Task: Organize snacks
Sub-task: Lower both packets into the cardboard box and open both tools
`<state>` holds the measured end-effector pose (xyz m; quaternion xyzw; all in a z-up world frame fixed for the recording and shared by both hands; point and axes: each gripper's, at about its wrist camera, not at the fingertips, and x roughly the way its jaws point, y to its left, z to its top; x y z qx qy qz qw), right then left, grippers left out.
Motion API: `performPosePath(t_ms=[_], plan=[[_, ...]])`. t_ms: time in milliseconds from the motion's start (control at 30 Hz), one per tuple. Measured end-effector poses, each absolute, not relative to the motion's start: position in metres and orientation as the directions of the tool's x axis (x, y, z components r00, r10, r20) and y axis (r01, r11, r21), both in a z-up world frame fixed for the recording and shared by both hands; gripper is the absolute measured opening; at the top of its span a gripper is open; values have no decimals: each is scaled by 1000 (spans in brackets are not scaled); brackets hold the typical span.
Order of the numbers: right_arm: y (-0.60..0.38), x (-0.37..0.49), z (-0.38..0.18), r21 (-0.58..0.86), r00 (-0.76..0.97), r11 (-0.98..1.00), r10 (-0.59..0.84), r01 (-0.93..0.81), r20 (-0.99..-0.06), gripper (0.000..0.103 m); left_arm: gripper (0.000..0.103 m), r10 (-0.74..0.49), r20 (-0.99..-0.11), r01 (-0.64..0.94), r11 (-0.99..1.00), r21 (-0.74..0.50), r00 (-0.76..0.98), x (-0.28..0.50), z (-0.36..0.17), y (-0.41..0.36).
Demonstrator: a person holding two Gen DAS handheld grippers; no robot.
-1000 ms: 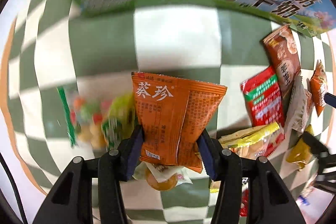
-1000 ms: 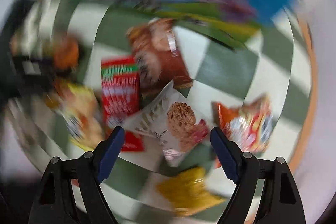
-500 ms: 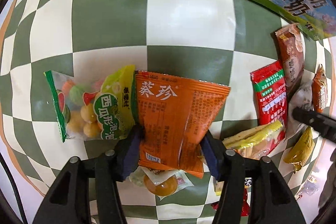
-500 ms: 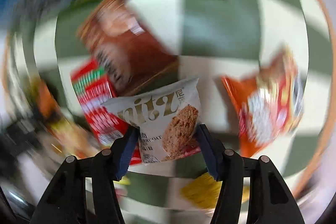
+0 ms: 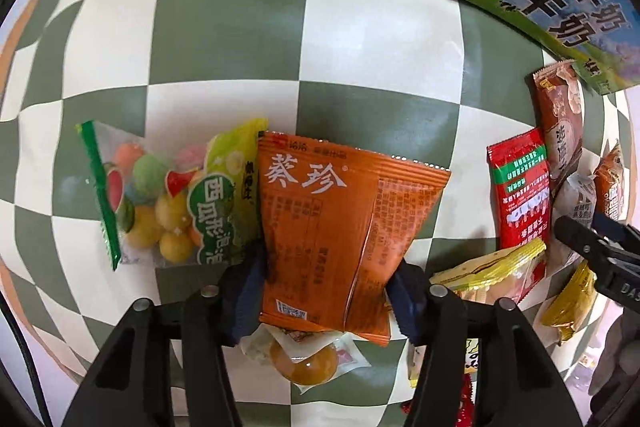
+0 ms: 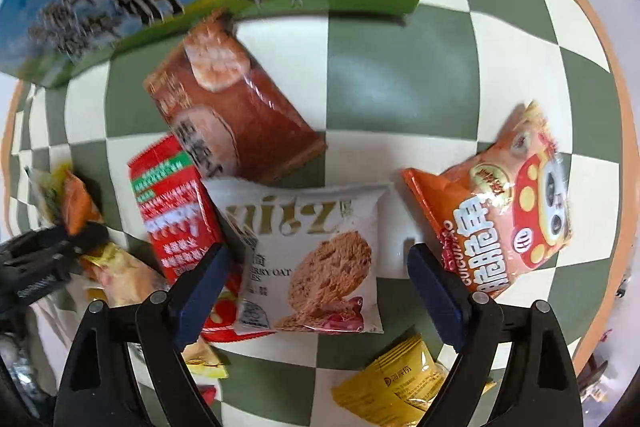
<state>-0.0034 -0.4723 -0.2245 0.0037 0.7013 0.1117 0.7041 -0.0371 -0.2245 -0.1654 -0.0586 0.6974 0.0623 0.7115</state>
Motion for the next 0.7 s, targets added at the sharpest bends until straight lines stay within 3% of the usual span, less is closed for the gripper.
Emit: performPosePath(t_ms=[100,300,467,700], plan=[[-469,-13,-226,146,23,977,151,-155,-988,65,50,29,-999,-168,985,21,46,-43,-151,-232],[-484,-26,-211,206,42,976,209,-72,-977,48,49,43,-996,-176,984,29,80,-57,-125,-238],[-481,-39,-191,251,45,967,253,-53,-966,46,49,23,-996,-186,982,6,91,-64,-96,-238],[-483,-70,-116,378,104,924,382,-56,-918,46,49,-68,-983,-185,978,-99,170,-80,-23,-238]])
